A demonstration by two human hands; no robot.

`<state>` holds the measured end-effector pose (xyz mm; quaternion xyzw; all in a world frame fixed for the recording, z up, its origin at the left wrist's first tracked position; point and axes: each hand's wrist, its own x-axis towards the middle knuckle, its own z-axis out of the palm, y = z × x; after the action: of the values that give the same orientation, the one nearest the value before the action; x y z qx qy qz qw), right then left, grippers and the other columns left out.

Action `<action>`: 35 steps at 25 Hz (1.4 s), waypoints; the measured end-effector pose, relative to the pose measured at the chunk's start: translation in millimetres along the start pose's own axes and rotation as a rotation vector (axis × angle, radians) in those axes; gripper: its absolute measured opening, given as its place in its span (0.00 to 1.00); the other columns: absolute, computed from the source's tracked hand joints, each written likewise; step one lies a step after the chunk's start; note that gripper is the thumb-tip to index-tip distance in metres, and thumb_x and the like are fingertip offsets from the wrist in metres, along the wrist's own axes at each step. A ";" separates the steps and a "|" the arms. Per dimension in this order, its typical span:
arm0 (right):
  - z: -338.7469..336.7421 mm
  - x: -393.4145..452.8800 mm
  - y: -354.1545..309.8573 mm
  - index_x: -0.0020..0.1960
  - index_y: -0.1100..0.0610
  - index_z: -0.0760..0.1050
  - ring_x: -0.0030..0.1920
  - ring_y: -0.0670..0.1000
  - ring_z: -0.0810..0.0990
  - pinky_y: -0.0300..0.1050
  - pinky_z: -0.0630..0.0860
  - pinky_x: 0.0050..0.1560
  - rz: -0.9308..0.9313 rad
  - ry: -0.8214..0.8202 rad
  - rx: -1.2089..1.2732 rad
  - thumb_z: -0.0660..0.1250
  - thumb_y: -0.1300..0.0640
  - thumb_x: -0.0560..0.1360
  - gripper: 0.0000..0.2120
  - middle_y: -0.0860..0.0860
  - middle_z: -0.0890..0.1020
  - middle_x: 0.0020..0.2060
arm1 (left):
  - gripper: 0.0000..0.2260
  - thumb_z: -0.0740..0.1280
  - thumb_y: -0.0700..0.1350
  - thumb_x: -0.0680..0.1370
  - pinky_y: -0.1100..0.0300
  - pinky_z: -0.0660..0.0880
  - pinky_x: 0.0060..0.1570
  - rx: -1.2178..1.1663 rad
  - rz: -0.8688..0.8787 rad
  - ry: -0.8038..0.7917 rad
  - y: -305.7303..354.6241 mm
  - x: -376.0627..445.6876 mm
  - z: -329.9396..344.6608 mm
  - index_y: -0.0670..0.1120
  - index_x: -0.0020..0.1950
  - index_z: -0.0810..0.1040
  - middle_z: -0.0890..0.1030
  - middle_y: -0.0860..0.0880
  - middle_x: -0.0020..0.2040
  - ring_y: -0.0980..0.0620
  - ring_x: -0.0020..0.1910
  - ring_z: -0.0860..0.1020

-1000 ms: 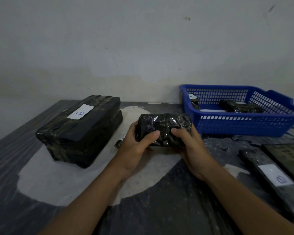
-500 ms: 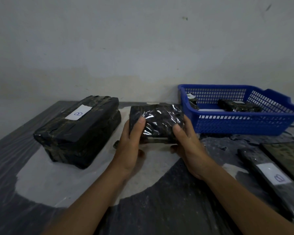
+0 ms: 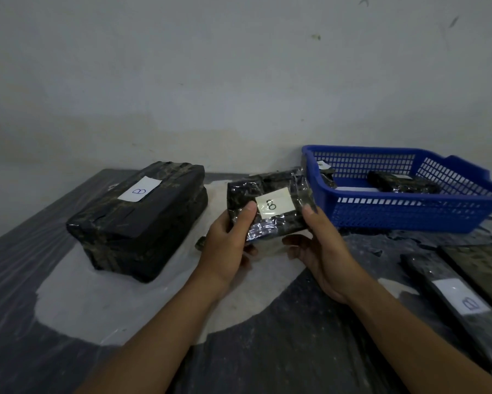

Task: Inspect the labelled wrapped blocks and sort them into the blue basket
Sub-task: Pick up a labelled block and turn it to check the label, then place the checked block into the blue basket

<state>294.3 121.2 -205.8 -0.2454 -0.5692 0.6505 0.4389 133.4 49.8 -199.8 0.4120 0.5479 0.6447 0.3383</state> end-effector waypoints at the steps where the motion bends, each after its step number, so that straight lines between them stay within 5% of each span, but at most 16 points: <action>1: 0.8 -0.9 0.3 0.74 0.49 0.71 0.55 0.56 0.85 0.48 0.82 0.50 -0.014 -0.010 -0.038 0.71 0.46 0.76 0.28 0.55 0.84 0.62 | 0.16 0.64 0.60 0.80 0.57 0.80 0.35 0.005 -0.007 0.011 1.0 0.4 0.2 0.52 0.57 0.83 0.88 0.51 0.48 0.50 0.41 0.85; 4: 4.7 -3.4 1.7 0.76 0.42 0.65 0.60 0.56 0.85 0.55 0.82 0.58 -0.052 0.003 -0.105 0.76 0.53 0.73 0.36 0.53 0.84 0.63 | 0.17 0.65 0.60 0.81 0.61 0.77 0.29 -0.001 -0.009 0.043 4.0 2.3 0.9 0.49 0.57 0.82 0.87 0.50 0.43 0.55 0.35 0.84; 7: 11.8 -4.4 -0.8 0.76 0.44 0.66 0.59 0.54 0.85 0.57 0.81 0.59 -0.055 0.097 -0.136 0.75 0.47 0.74 0.34 0.50 0.85 0.62 | 0.22 0.58 0.63 0.82 0.57 0.76 0.28 -0.011 0.008 0.051 3.0 1.1 0.2 0.49 0.59 0.80 0.87 0.48 0.44 0.53 0.32 0.82; 10: 13.7 -4.5 -0.8 0.73 0.46 0.71 0.58 0.54 0.86 0.59 0.82 0.60 -0.003 0.248 -0.065 0.75 0.40 0.72 0.32 0.52 0.85 0.61 | 0.26 0.49 0.64 0.84 0.50 0.81 0.51 0.024 0.023 -0.044 -1.1 -6.3 4.8 0.53 0.66 0.80 0.86 0.51 0.54 0.53 0.51 0.84; 12: 18.8 -7.3 -3.1 0.67 0.42 0.74 0.58 0.54 0.85 0.59 0.82 0.60 0.023 0.311 -0.088 0.73 0.37 0.72 0.26 0.51 0.85 0.60 | 0.30 0.46 0.68 0.83 0.46 0.74 0.67 0.129 0.047 -0.058 0.0 -12.7 6.4 0.52 0.70 0.77 0.82 0.50 0.63 0.53 0.62 0.80; 14: 21.2 -8.9 -12.8 0.67 0.44 0.75 0.59 0.56 0.85 0.60 0.81 0.61 0.045 0.366 -0.094 0.70 0.40 0.77 0.21 0.50 0.85 0.59 | 0.38 0.44 0.73 0.78 0.45 0.69 0.72 0.286 0.038 -0.045 0.6 -16.6 6.9 0.51 0.74 0.73 0.78 0.48 0.69 0.50 0.68 0.75; 17: 8.2 -8.7 -40.8 0.70 0.50 0.76 0.61 0.55 0.83 0.60 0.79 0.64 0.011 0.404 -0.146 0.72 0.35 0.73 0.31 0.51 0.85 0.61 | 0.24 0.47 0.63 0.84 0.53 0.70 0.65 0.661 0.109 -0.167 3.3 -24.1 11.5 0.52 0.67 0.74 0.79 0.48 0.63 0.47 0.65 0.76; 19: -12.7 -4.2 -63.2 0.64 0.52 0.78 0.59 0.52 0.84 0.53 0.81 0.60 -0.050 0.375 -0.229 0.70 0.39 0.76 0.23 0.52 0.85 0.58 | 0.22 0.46 0.64 0.84 0.53 0.69 0.66 0.864 0.138 -0.293 7.2 -28.5 19.0 0.57 0.68 0.72 0.76 0.52 0.67 0.50 0.70 0.71; 22: -40.5 8.7 -98.9 0.62 0.60 0.76 0.50 0.49 0.84 0.36 0.80 0.41 -0.091 0.374 -0.171 0.63 0.47 0.83 0.17 0.53 0.84 0.54 | 0.28 0.49 0.64 0.84 0.52 0.55 0.79 1.026 0.080 -0.410 4.4 -22.6 22.0 0.54 0.82 0.59 0.59 0.56 0.82 0.54 0.82 0.52; 24: -62.4 23.3 -120.2 0.62 0.58 0.75 0.46 0.47 0.81 0.36 0.76 0.32 -0.098 0.447 -0.097 0.59 0.46 0.84 0.16 0.51 0.83 0.52 | 0.30 0.52 0.64 0.84 0.54 0.51 0.80 1.100 0.094 -0.422 0.2 -18.4 22.0 0.54 0.83 0.55 0.53 0.57 0.84 0.55 0.83 0.47; 26: -85.9 41.4 -135.6 0.67 0.54 0.76 0.51 0.50 0.82 0.43 0.80 0.40 -0.102 0.516 -0.109 0.61 0.39 0.80 0.24 0.51 0.83 0.56 | 0.30 0.54 0.63 0.84 0.55 0.51 0.79 1.135 0.111 -0.405 -1.8 -15.9 23.5 0.55 0.83 0.54 0.52 0.57 0.84 0.55 0.83 0.47; 29: -124.8 70.7 -140.4 0.77 0.53 0.66 0.64 0.58 0.78 0.61 0.76 0.66 0.026 0.606 -0.358 0.63 0.28 0.69 0.44 0.53 0.78 0.68 | 0.30 0.54 0.64 0.83 0.54 0.52 0.80 1.173 0.120 -0.385 -2.2 -13.4 25.7 0.56 0.83 0.54 0.51 0.58 0.84 0.55 0.83 0.47; 33: -171.9 109.9 -125.2 0.70 0.56 0.73 0.57 0.61 0.81 0.63 0.78 0.63 0.234 0.593 -0.683 0.59 0.27 0.63 0.46 0.57 0.81 0.61 | 0.30 0.55 0.64 0.83 0.52 0.51 0.81 1.224 0.121 -0.376 -3.0 -8.1 27.9 0.57 0.82 0.55 0.51 0.59 0.83 0.54 0.83 0.47; 35: -183.6 123.7 -117.0 0.68 0.59 0.75 0.57 0.62 0.81 0.62 0.79 0.63 0.301 0.539 -0.735 0.58 0.27 0.68 0.43 0.60 0.81 0.62 | 0.30 0.55 0.65 0.82 0.52 0.52 0.81 1.229 0.128 -0.358 -4.9 -6.1 28.4 0.58 0.82 0.56 0.52 0.60 0.83 0.54 0.82 0.48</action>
<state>417.7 319.0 -114.2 -0.6240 -0.5855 0.3758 0.3558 161.6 57.4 -203.9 0.6638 0.7268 0.1536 0.0874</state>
